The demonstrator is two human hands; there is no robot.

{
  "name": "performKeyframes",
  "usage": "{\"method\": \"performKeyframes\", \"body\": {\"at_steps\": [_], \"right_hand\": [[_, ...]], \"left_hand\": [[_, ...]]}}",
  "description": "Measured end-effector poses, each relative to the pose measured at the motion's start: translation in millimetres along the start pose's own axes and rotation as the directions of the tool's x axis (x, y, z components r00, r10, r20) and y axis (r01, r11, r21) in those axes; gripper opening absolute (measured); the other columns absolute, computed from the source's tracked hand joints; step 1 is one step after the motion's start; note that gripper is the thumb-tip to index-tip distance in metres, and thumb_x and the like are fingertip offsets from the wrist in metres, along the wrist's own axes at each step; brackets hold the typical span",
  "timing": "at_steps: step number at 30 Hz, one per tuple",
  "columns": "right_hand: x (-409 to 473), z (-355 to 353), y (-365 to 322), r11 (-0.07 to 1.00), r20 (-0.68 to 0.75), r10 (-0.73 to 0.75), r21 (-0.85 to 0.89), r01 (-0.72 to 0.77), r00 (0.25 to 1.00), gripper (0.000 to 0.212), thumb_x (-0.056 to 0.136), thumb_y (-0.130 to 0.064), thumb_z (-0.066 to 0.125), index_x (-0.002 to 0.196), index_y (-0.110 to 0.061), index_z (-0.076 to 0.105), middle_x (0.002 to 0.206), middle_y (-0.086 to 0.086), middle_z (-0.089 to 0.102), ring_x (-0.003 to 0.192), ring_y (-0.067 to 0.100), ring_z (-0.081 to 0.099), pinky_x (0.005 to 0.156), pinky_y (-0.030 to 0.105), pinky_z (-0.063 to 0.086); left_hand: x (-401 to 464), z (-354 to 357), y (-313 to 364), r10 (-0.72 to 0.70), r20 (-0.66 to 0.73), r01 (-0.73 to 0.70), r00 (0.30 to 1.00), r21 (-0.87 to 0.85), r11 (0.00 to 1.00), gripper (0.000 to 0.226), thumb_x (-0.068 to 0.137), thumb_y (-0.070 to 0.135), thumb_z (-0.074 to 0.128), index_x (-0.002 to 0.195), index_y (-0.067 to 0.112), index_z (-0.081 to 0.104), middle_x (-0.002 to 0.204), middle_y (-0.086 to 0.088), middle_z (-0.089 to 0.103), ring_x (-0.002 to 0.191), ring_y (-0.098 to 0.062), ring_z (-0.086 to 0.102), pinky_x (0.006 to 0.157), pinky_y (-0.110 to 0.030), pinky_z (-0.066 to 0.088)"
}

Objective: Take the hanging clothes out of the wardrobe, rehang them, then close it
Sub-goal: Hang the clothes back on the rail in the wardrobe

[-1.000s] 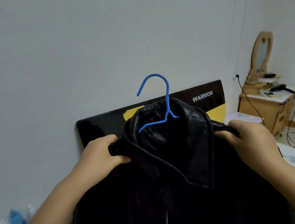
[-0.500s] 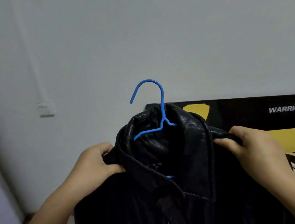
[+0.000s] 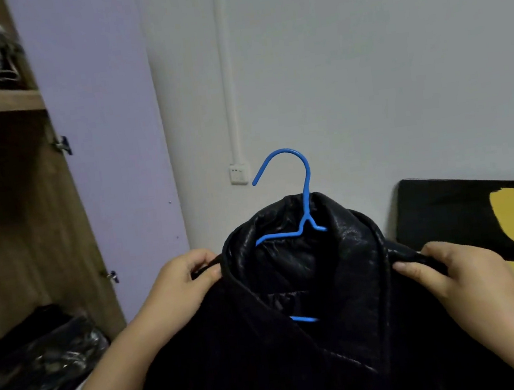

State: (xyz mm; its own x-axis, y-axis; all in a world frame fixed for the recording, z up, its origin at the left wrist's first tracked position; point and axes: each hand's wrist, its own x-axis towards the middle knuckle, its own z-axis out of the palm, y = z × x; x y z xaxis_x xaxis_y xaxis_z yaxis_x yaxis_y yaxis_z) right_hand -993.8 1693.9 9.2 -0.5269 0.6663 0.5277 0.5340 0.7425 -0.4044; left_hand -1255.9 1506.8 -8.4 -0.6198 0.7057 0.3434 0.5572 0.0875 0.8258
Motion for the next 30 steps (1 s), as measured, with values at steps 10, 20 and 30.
{"method": "performKeyframes", "body": {"at_steps": [10, 20, 30], "right_hand": [[33.1, 86.6, -93.4, 0.913, 0.514, -0.292, 0.4, 0.075, 0.807, 0.054, 0.06, -0.075, 0.058, 0.064, -0.022, 0.05, 0.051, -0.004, 0.04, 0.049, 0.002, 0.036, 0.055, 0.026, 0.032], [91.1, 155.6, -175.4, 0.569, 0.67, -0.662, 0.741, -0.356, 0.336, 0.011, 0.073, -0.02, 0.066, 0.068, -0.012, 0.062, 0.062, 0.004, 0.055, 0.054, 0.011, 0.051, 0.052, 0.016, 0.04], [147.8, 241.7, -245.0, 0.5, 0.602, -0.771, 0.774, -0.388, 0.207, 0.004, 0.066, -0.013, 0.064, 0.064, -0.011, 0.066, 0.061, 0.004, 0.063, 0.054, 0.01, 0.058, 0.052, 0.016, 0.043]], "left_hand": [[-26.8, -112.5, -86.6, -0.091, -0.288, 0.125, 0.953, 0.101, 0.987, 0.031, 0.084, 0.001, 0.061, 0.057, 0.018, 0.059, 0.056, 0.005, 0.056, 0.056, -0.002, 0.047, 0.056, -0.02, 0.038], [-5.8, -190.1, -141.4, -0.224, -0.425, 0.29, 0.877, 0.099, 0.952, 0.017, 0.086, 0.007, 0.058, 0.072, 0.009, 0.067, 0.077, -0.011, 0.069, 0.075, -0.013, 0.06, 0.073, -0.033, 0.045], [5.9, -208.2, -174.9, -0.273, -0.744, 0.538, 0.61, 0.136, 0.832, 0.028, 0.087, 0.003, 0.054, 0.103, 0.022, 0.068, 0.107, 0.0, 0.067, 0.103, -0.016, 0.062, 0.094, -0.036, 0.048]]}}
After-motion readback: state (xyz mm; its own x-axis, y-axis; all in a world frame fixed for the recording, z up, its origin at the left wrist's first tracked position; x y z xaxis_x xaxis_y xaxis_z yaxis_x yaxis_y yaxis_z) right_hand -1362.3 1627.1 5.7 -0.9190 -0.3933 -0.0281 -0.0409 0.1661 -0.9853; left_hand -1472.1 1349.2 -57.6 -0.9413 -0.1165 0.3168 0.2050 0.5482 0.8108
